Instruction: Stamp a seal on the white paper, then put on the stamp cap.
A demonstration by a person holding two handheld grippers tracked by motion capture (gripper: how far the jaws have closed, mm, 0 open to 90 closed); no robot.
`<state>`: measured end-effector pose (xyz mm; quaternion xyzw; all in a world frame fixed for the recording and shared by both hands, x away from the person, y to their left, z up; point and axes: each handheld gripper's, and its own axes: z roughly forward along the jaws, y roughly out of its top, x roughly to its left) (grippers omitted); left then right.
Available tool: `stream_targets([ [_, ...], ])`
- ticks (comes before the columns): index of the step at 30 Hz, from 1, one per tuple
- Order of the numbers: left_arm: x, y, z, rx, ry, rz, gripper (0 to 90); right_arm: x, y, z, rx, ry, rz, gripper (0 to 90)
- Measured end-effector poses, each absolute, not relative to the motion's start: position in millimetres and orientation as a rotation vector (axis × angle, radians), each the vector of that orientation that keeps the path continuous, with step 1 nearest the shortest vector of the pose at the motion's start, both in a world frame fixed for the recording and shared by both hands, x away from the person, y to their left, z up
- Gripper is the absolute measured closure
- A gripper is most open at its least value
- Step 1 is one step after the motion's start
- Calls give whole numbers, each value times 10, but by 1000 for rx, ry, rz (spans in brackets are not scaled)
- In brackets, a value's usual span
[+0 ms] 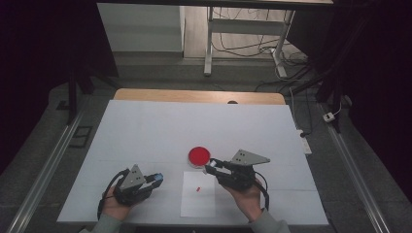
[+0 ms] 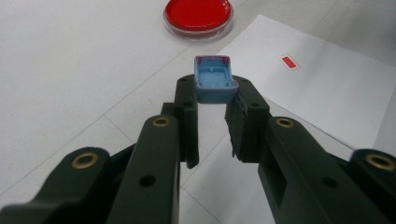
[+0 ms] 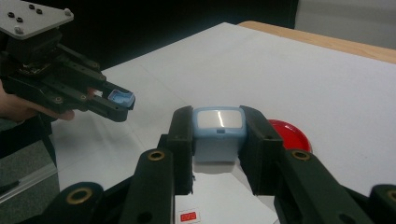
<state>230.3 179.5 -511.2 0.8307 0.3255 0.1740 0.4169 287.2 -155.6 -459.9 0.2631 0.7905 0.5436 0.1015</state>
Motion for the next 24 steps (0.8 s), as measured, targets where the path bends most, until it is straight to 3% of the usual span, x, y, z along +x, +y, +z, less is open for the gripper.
stream_targets([
  [24,2331,1666,-5089,2097,772,436,743,2867,-1554,-4582,772,2331,1619,668],
])
